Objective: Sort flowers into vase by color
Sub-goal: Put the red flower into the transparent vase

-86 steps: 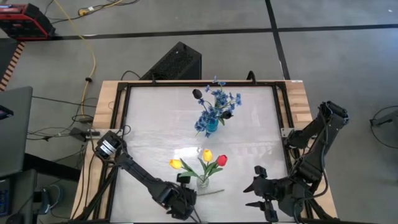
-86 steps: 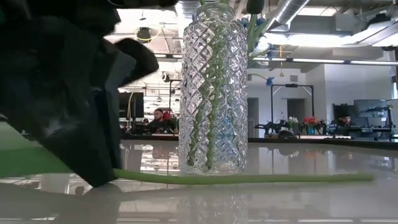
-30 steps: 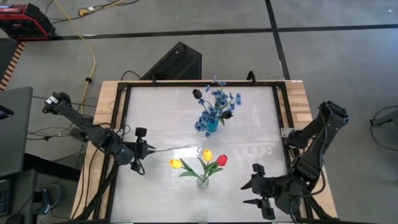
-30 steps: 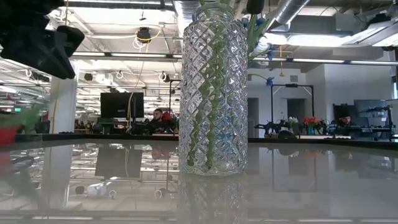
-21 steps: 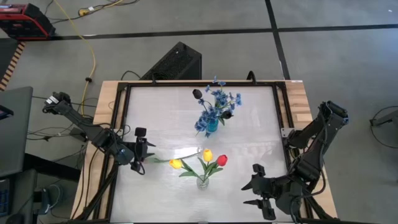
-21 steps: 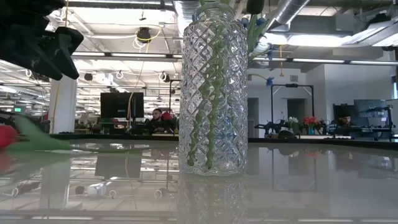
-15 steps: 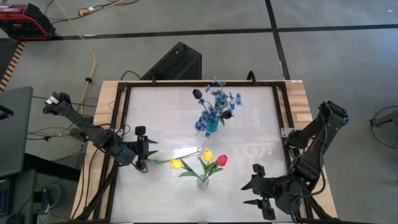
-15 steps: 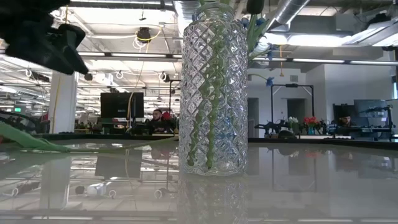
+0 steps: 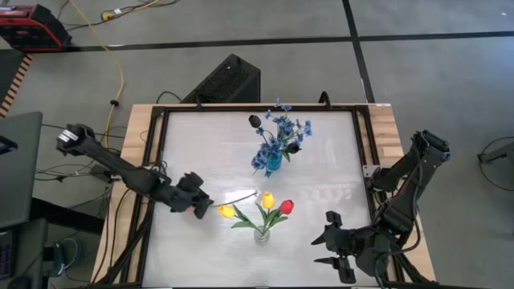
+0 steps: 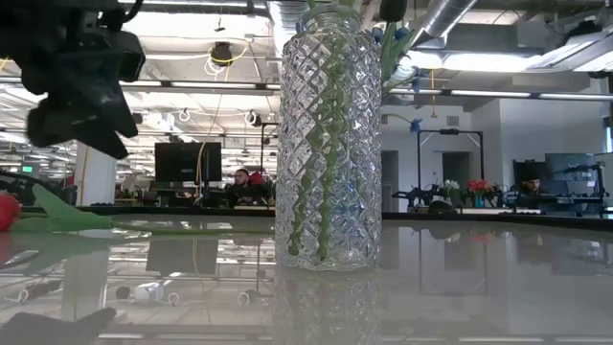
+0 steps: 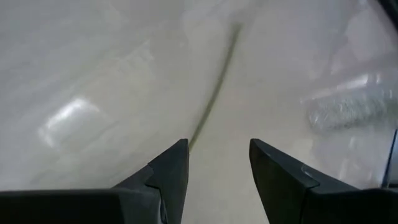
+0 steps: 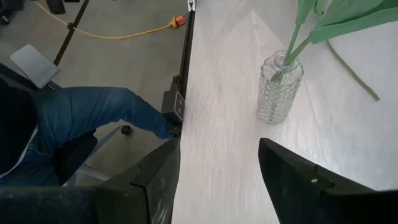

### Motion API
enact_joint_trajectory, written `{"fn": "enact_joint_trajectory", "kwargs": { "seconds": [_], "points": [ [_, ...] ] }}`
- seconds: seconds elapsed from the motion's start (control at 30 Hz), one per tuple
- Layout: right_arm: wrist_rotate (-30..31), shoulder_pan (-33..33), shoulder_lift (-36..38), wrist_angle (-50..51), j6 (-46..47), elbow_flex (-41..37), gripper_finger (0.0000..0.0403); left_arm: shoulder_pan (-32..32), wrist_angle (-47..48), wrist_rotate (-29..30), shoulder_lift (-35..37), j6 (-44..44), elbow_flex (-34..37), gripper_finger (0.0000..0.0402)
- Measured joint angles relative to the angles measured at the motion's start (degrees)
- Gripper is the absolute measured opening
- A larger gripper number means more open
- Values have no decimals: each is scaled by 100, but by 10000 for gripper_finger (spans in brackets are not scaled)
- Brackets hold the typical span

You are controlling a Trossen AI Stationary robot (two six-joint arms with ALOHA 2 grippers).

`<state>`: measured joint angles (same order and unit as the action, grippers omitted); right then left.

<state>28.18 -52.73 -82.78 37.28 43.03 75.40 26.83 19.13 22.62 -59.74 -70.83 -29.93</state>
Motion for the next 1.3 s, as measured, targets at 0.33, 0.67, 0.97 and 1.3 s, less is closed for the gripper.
{"fn": "enact_joint_trajectory", "kwargs": {
  "seconds": [0.33,0.67,0.97,1.3],
  "points": [
    [0,0,0,-2,2,0,243,-19,-440,-209,-1152,4000,-796,158],
    [23,-92,0,-3,4,0,243,-349,404,-420,-2571,4711,-1069,158],
    [25,-87,0,8,2,0,243,-396,661,-890,-2981,4621,-1102,135],
    [26,-81,0,-15,46,0,243,-374,1540,-1320,-2326,4390,-1036,6]
  ]
}}
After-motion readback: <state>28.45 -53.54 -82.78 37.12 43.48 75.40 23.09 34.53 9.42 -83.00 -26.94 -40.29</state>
